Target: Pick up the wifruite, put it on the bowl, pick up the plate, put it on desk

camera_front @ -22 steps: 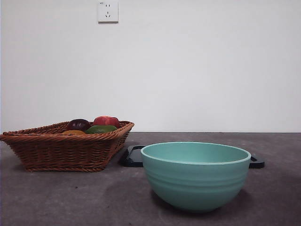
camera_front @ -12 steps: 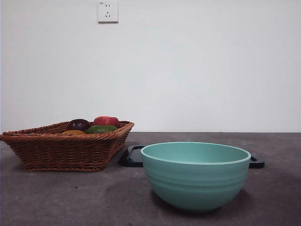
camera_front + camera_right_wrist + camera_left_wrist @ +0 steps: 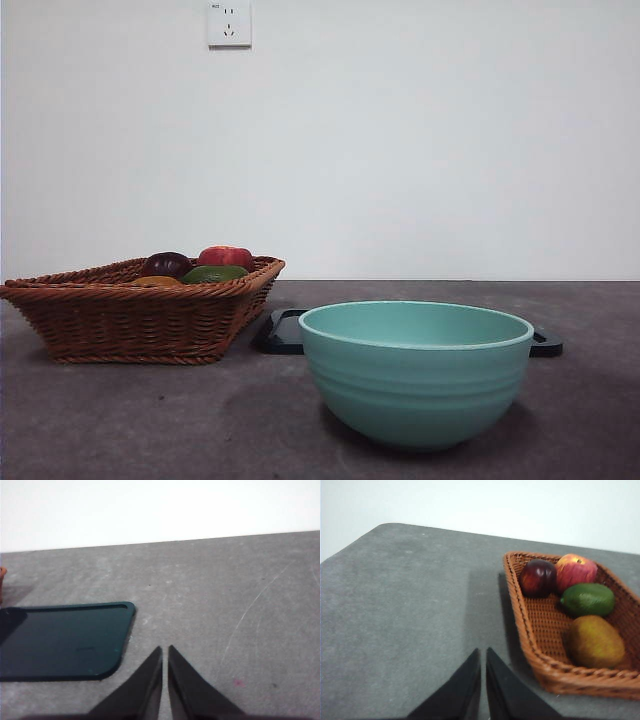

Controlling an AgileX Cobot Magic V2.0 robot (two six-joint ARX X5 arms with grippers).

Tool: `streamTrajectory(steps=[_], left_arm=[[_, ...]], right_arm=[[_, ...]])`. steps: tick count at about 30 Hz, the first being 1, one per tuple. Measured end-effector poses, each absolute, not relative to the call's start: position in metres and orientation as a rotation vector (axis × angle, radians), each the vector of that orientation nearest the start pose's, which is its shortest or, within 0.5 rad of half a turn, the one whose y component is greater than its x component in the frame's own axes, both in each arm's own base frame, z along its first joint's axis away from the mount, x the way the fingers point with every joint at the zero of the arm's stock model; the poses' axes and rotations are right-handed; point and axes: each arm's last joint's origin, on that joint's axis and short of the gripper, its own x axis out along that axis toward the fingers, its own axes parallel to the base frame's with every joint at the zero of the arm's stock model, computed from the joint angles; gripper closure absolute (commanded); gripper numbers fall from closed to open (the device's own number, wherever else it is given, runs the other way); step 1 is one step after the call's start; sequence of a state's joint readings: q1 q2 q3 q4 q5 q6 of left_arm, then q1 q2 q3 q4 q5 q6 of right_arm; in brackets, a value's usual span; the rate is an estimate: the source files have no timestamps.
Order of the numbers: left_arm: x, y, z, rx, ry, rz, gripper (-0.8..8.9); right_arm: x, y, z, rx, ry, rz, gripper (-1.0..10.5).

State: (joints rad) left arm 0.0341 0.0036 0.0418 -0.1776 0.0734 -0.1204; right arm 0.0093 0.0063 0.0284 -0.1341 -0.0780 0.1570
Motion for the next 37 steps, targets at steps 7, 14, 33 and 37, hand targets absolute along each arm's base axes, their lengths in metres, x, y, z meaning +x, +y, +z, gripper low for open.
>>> streamTrajectory(steps=[7,14,33,37], left_arm=[[0.086,-0.003,0.200,-0.220,0.031,-0.088,7.98],[0.077,-0.006,0.243,-0.293,0.014,-0.127,7.98],[0.059,-0.014,0.323,-0.354,0.290,-0.387,7.98],[0.057,-0.015,0.335,-0.366,0.332,-0.436,7.98]], right_arm=[[0.088,0.003,0.193,0.323,0.032,0.088,9.4],[0.079,0.008,0.228,0.433,0.066,0.154,9.4],[0.065,0.019,0.313,0.388,0.454,0.462,9.4],[0.062,0.019,0.325,0.346,0.484,0.497,9.4]])
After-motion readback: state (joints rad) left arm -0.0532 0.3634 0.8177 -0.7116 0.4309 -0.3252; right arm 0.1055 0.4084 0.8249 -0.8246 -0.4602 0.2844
